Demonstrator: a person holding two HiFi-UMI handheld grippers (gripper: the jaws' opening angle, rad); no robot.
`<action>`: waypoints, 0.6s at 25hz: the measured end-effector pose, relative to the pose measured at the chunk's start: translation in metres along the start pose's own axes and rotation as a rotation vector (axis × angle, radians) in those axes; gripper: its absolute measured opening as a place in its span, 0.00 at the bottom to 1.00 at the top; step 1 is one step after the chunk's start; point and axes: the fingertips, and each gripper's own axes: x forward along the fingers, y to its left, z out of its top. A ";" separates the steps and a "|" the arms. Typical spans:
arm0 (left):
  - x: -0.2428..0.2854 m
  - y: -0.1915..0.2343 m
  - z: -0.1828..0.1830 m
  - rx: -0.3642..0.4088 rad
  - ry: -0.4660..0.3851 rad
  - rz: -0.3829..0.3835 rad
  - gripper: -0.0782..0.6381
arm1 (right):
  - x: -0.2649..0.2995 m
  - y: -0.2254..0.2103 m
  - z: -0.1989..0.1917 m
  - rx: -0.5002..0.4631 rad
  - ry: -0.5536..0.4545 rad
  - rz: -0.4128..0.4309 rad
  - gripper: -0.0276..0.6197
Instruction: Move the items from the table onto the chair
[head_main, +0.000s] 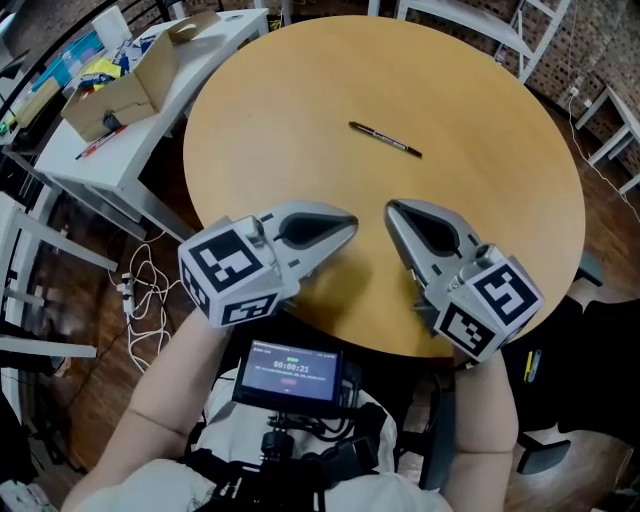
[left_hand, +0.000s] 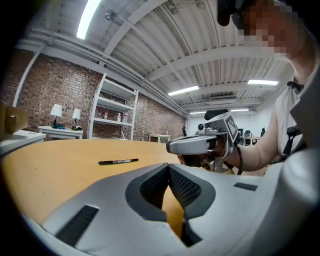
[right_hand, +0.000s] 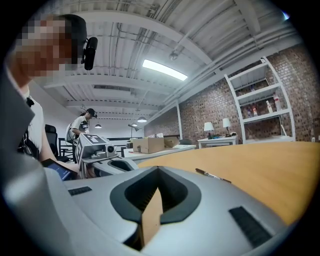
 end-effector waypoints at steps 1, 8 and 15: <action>0.000 0.000 0.000 -0.001 0.001 0.000 0.12 | -0.001 0.000 0.000 0.000 0.000 -0.001 0.05; -0.002 0.000 0.000 -0.007 0.006 0.001 0.12 | -0.001 0.000 -0.003 0.005 0.006 -0.006 0.05; -0.001 -0.002 0.000 -0.005 0.004 0.001 0.12 | -0.003 0.000 -0.003 -0.002 0.006 -0.008 0.05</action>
